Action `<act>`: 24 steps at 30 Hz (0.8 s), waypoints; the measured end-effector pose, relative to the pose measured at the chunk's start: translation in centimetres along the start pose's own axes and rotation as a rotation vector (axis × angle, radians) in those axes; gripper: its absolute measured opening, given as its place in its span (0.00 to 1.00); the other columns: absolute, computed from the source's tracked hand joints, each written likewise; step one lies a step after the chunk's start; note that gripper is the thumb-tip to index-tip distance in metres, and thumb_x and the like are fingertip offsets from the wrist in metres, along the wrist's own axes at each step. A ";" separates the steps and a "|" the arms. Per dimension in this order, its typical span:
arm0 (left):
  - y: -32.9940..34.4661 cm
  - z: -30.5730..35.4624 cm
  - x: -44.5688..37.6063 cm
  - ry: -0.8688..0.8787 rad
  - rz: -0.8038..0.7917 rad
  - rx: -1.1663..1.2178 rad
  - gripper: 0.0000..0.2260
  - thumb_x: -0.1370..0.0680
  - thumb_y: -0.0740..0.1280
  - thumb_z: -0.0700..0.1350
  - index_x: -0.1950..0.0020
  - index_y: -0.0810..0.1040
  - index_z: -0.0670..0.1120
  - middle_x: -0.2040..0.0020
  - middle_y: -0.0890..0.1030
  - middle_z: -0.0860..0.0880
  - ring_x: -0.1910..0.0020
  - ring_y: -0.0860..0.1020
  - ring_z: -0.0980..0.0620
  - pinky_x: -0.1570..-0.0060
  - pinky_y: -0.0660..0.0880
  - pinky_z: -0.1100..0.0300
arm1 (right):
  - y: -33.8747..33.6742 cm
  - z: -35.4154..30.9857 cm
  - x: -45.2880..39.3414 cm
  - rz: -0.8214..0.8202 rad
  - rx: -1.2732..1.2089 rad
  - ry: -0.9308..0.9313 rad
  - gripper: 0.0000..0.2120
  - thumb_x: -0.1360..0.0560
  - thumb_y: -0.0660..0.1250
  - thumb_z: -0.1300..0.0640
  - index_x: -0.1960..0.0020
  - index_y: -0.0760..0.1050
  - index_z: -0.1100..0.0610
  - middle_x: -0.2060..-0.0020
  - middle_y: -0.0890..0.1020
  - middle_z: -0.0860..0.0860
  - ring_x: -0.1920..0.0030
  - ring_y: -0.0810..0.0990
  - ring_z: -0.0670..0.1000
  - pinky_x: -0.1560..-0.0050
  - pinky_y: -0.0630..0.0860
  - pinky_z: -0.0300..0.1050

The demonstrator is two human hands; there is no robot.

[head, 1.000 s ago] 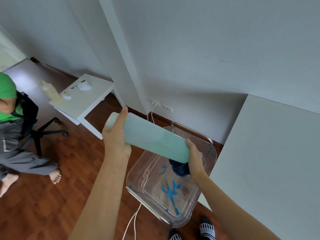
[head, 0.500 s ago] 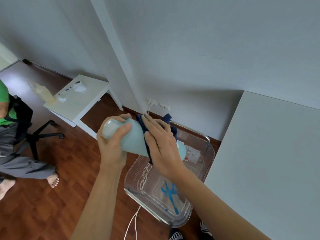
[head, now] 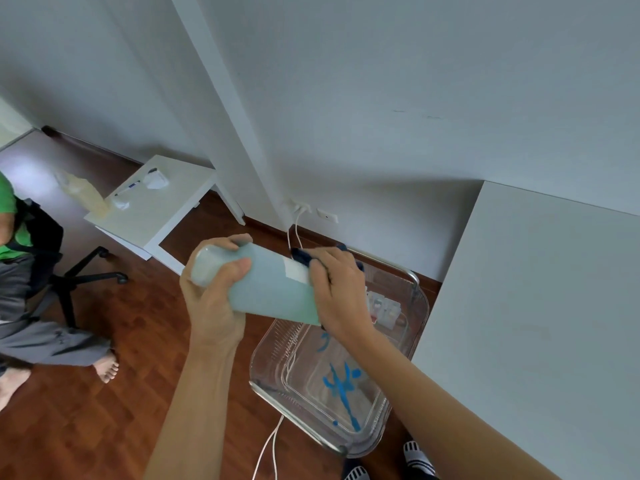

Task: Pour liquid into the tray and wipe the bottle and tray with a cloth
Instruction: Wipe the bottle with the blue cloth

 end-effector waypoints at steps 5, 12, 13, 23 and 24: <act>0.4 -0.1 0.0 -0.040 -0.064 -0.044 0.10 0.33 0.68 0.37 0.60 0.81 0.52 0.54 0.83 0.50 0.53 0.80 0.50 0.58 0.79 0.54 | 1.2 0.2 4.0 0.187 -0.092 0.094 0.16 0.21 0.54 0.52 0.38 0.75 0.47 0.44 0.73 0.38 0.42 0.66 0.38 0.39 0.65 0.37; 0.8 0.8 -0.1 0.024 -0.111 0.012 0.07 0.35 0.69 0.39 0.60 0.81 0.50 0.56 0.83 0.52 0.53 0.80 0.51 0.55 0.79 0.55 | 0.5 -1.7 -1.9 -0.130 -0.064 -0.065 0.16 0.22 0.55 0.57 0.44 0.81 0.48 0.50 0.82 0.43 0.52 0.75 0.43 0.50 0.68 0.34; 0.8 1.2 -0.3 0.042 -0.133 0.009 0.07 0.34 0.69 0.39 0.60 0.81 0.50 0.57 0.83 0.52 0.53 0.80 0.51 0.55 0.79 0.55 | 0.5 -0.2 -2.2 -0.195 -0.062 -0.001 0.17 0.22 0.55 0.57 0.46 0.82 0.49 0.51 0.83 0.44 0.54 0.77 0.43 0.52 0.70 0.35; -0.1 1.3 -2.9 -0.069 -0.262 0.225 0.16 0.40 0.79 0.50 0.56 0.80 0.50 0.54 0.81 0.53 0.49 0.78 0.51 0.49 0.78 0.57 | 1.6 10.9 3.1 -0.493 -1.280 0.929 0.25 0.31 0.70 0.41 0.44 0.78 0.60 0.54 0.83 0.57 0.58 0.84 0.55 0.62 0.80 0.43; 0.0 1.0 -3.3 -0.103 -0.298 0.228 0.19 0.39 0.80 0.51 0.53 0.78 0.50 0.50 0.81 0.52 0.48 0.78 0.50 0.47 0.78 0.56 | 1.9 10.6 3.4 -0.481 -1.377 0.900 0.26 0.32 0.71 0.41 0.44 0.78 0.60 0.54 0.83 0.58 0.58 0.84 0.55 0.64 0.82 0.43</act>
Point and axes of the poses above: each hand's wrist, its own x-axis away from the middle knuckle, its own y-axis out of the palm, z = x × y, the point moved 6 cm from there along -x, towards the middle knuckle
